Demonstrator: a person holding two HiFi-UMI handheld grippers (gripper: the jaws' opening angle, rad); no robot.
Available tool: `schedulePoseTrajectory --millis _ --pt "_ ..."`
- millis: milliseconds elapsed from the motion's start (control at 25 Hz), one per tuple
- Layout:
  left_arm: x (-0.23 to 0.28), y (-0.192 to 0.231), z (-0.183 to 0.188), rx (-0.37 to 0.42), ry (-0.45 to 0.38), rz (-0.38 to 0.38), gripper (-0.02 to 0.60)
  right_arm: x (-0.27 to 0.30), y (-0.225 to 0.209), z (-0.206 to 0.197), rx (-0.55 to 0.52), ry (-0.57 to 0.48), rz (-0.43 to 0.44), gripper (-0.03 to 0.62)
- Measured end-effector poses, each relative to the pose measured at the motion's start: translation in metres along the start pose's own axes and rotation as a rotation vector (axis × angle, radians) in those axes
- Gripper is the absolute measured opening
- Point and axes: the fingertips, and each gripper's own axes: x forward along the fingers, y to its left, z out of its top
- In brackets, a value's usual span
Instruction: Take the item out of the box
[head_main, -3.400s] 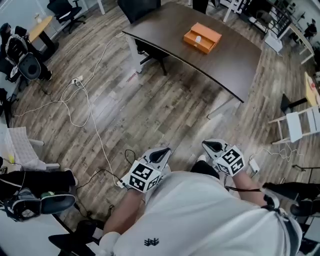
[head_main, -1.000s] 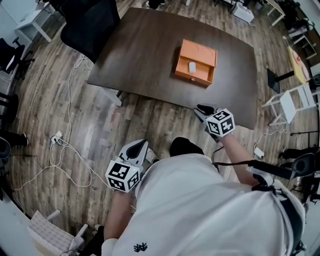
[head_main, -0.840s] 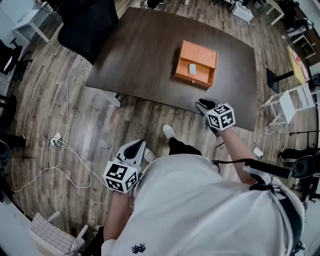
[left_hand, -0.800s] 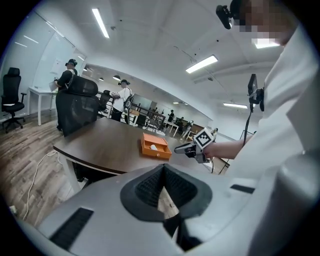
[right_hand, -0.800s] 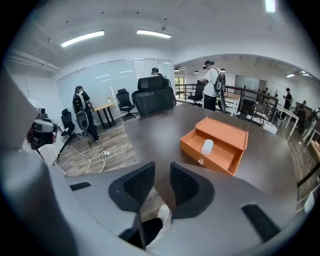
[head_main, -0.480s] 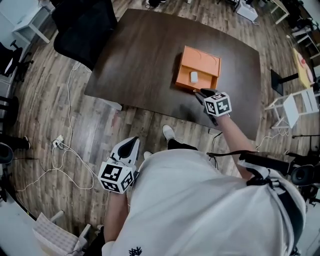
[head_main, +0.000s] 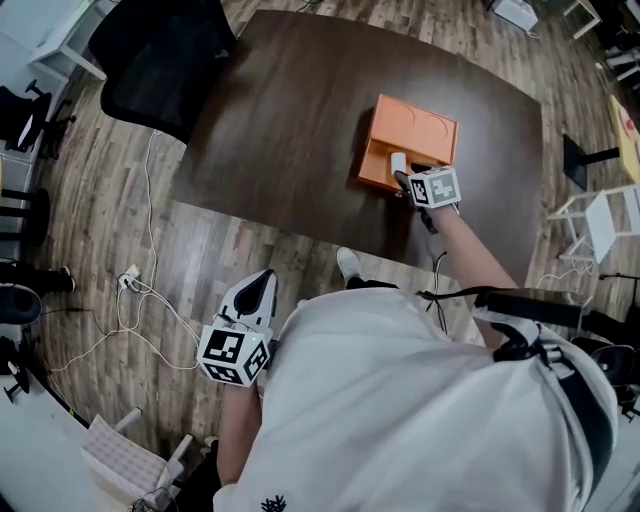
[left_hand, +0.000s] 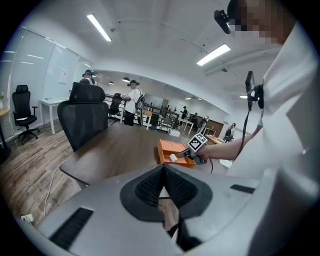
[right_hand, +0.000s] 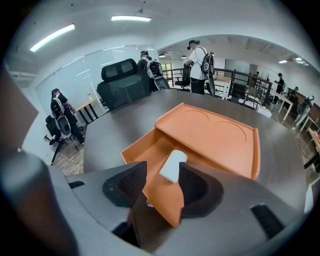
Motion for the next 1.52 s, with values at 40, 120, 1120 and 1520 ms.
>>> schedulePoseTrajectory --millis 40,120,1120,1520 --pt "0.005 0.000 0.002 -0.001 0.002 0.007 0.009 0.005 -0.004 0.000 0.006 0.009 0.002 0.196" --pt "0.012 0.001 0.006 -0.003 0.006 0.017 0.011 0.014 -0.009 0.001 0.009 0.025 0.006 0.203" --pt "0.023 0.008 0.009 -0.037 0.029 0.100 0.009 0.072 -0.031 -0.011 0.023 0.125 -0.002 0.181" --pt "0.014 0.011 0.001 -0.038 0.023 0.089 0.009 0.069 -0.023 -0.013 0.007 0.134 0.015 0.173"
